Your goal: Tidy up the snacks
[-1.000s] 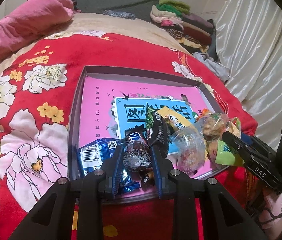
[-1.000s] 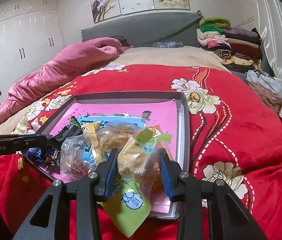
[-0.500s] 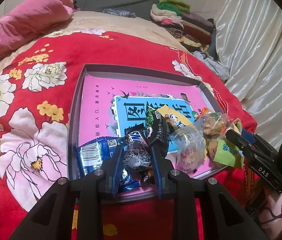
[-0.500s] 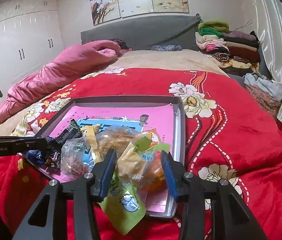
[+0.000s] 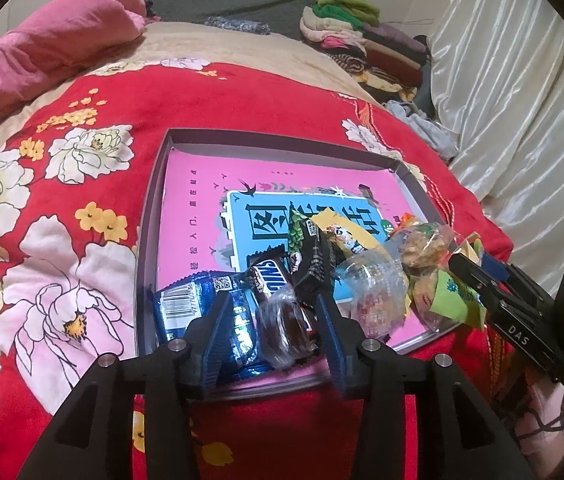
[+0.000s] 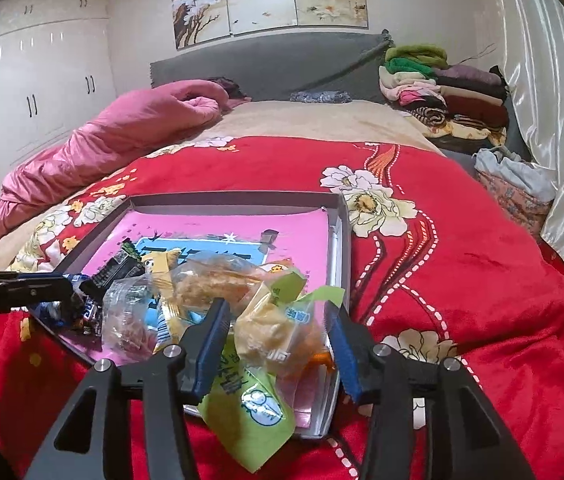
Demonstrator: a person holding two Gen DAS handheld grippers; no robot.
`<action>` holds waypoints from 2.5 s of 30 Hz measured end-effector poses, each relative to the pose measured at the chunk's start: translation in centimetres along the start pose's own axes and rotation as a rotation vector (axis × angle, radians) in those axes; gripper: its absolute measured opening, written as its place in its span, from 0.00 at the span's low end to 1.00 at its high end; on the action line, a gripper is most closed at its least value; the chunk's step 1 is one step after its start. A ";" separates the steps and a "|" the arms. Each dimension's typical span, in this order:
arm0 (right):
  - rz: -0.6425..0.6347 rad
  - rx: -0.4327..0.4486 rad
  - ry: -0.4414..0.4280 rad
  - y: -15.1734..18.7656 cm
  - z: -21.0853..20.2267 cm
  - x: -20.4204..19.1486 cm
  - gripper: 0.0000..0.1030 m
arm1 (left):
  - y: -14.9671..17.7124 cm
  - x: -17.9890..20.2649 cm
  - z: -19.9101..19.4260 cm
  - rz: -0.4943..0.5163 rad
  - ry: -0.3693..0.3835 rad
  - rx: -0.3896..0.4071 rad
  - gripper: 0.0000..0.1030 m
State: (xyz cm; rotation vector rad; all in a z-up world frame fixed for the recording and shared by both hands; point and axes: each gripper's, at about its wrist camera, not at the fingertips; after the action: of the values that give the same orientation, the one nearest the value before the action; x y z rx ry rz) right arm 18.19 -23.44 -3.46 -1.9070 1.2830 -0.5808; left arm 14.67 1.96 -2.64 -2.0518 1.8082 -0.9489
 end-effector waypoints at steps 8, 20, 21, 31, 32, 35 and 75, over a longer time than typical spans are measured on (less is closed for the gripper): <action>0.049 0.051 0.001 -0.4 -1.0 1.1 0.65 | -0.1 0.1 -0.8 -0.003 0.000 0.015 0.59; 0.017 0.128 -0.029 -1.1 -3.1 0.3 0.76 | -0.2 0.4 -1.8 0.003 -0.011 0.036 0.73; 0.017 0.124 -0.037 -1.1 -3.1 0.3 0.77 | -0.3 0.4 -1.9 0.003 -0.010 0.037 0.73; 0.028 0.063 -0.024 -0.8 -1.9 0.6 0.79 | -0.2 0.5 -2.1 0.008 -0.005 0.036 0.74; 0.031 0.059 -0.020 -0.7 -1.8 0.7 0.79 | -0.2 0.5 -2.1 0.007 -0.004 0.036 0.74; 0.050 0.045 -0.046 -0.5 -1.5 0.9 0.83 | -0.2 0.5 -2.2 0.005 -0.002 0.035 0.74; 0.107 -0.066 -0.056 3.4 -10.5 -7.0 0.95 | 6.4 1.8 -9.3 -0.019 -0.097 0.020 0.77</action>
State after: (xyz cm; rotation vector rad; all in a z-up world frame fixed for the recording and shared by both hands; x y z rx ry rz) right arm 5.98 -21.24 0.52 -1.8808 1.3737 -0.4327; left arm 3.96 1.15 1.26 -2.0692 1.7262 -0.8537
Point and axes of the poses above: each gripper's, at about its wrist camera, not at the fingertips, and z roughly the way its jaws point, x to its right, y to its underside, and after that the axes turned 2 degrees about -z, right-handed
